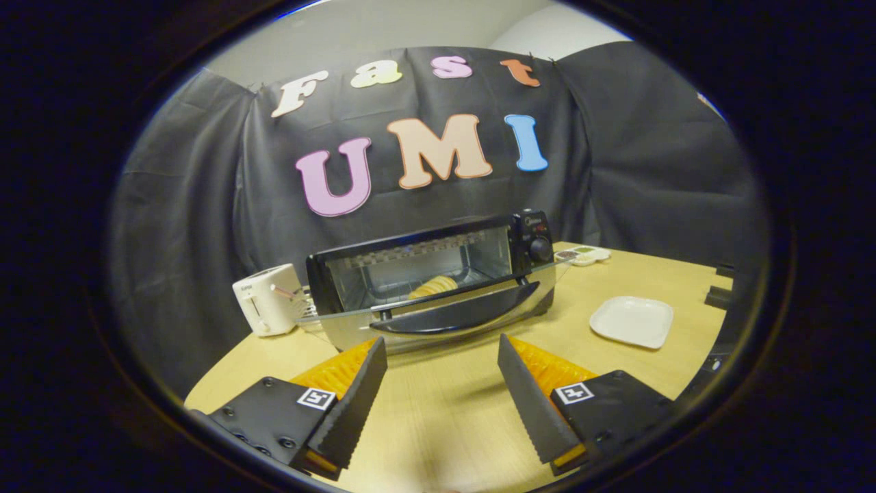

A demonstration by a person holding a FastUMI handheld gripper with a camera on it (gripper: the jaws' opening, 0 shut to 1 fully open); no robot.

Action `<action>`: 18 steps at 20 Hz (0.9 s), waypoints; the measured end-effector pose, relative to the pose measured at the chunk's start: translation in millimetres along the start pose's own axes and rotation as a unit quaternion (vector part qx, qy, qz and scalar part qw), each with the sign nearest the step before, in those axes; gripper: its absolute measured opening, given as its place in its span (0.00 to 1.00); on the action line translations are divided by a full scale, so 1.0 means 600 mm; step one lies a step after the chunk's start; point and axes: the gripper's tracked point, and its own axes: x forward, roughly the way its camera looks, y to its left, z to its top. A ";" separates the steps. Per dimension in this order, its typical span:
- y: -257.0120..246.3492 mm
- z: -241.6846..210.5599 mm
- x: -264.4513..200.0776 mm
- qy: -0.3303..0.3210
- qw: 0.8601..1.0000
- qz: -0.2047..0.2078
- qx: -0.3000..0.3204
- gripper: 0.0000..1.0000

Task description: Open the toaster oven, put the food inside, and close the toaster oven door.

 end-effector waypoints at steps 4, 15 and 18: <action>0.033 0.053 0.038 -0.033 0.999 0.020 0.018 1.00; 0.066 0.129 0.145 -0.059 0.997 0.039 0.020 1.00; 0.057 0.145 0.157 -0.066 0.997 0.034 0.014 1.00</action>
